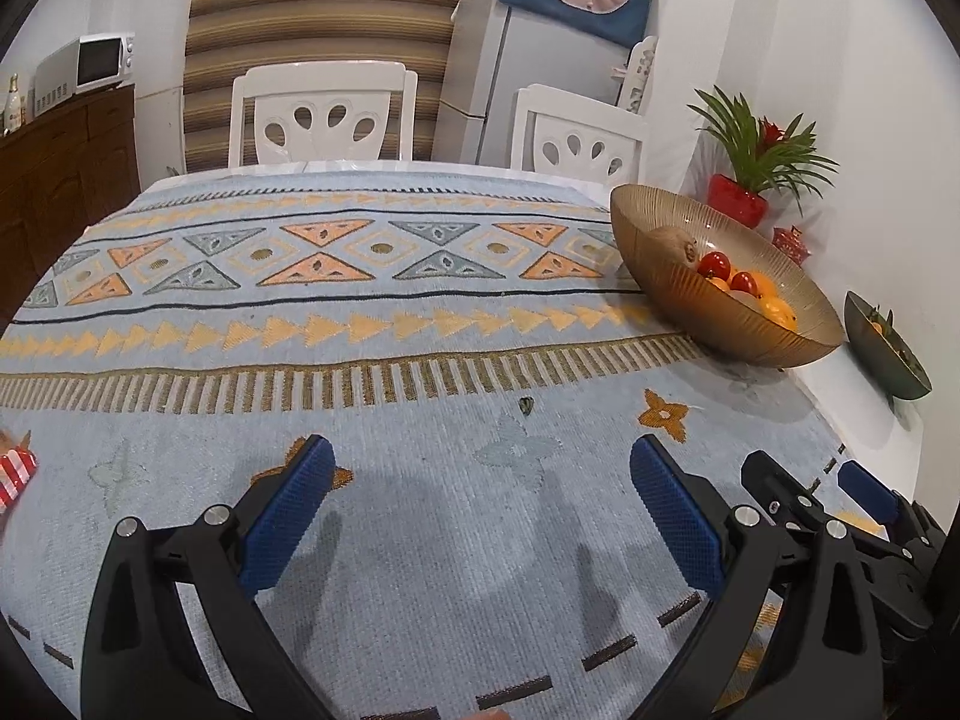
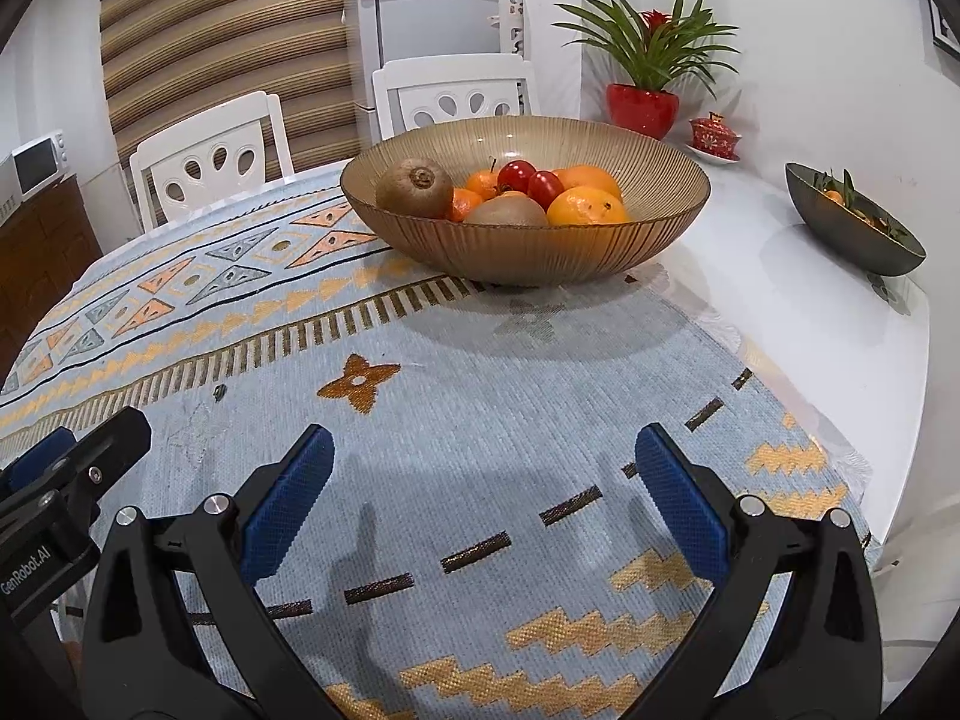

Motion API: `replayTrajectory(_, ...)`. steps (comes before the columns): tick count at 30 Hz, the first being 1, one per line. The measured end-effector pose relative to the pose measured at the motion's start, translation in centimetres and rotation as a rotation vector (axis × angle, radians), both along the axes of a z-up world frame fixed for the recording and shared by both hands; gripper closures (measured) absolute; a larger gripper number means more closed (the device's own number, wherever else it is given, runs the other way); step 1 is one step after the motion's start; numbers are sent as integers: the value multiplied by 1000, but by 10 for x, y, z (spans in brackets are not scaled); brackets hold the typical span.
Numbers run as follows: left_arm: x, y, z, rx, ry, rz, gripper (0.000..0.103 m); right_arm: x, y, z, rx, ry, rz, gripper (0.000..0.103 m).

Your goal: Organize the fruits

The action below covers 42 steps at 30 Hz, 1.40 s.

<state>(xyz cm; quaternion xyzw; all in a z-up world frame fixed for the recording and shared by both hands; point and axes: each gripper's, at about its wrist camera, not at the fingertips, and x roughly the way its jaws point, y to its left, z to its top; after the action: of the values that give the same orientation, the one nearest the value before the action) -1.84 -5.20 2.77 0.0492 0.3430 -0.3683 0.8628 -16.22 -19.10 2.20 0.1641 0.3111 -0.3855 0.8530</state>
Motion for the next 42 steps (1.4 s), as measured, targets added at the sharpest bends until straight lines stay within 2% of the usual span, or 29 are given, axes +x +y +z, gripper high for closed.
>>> replayTrajectory(7, -5, -2, 3, 14, -36, -11, 5, -2, 4, 2, -34, -4, -21, 3)
replayTrajectory(13, -5, -2, 4, 18, -64, 25, 5, -2, 3, 2, -31, 0, -22, 3)
replayTrajectory(20, 4, 2, 2, 22, -35, 63, 5, 0, 5, 3, -54, 11, -27, 3)
replayTrajectory(28, 18, 11, -2, -11, 25, 110, 5, 1, 5, 2, -50, 24, -18, 3)
replayTrajectory(42, 2, 3, 3, 39, -79, 106, 5, 2, 4, 1, -47, 26, -20, 3)
